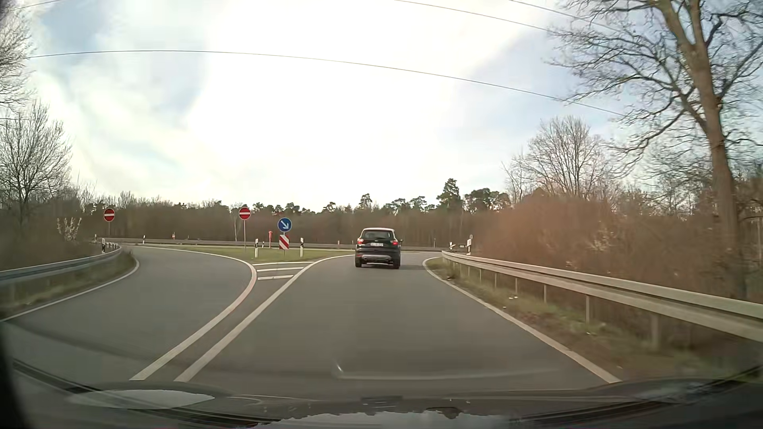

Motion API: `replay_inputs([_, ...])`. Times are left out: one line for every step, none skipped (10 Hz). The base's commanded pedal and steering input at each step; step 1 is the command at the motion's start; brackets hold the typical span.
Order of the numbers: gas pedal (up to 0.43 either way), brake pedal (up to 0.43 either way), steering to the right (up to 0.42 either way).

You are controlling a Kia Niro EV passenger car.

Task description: Follow the waypoints while adhering to traffic rules and regulations

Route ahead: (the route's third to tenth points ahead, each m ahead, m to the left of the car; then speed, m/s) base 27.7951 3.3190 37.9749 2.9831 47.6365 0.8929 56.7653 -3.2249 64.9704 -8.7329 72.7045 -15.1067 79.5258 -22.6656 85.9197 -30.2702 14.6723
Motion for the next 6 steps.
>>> replay_inputs([0.118,0.0,-0.036])
replay_inputs([0.118,0.0,-0.024])
replay_inputs([0.118,0.0,-0.013])
replay_inputs([0.118,0.0,-0.007])
replay_inputs([0.118,0.0,-0.005])
replay_inputs([0.118,0.0,-0.001])
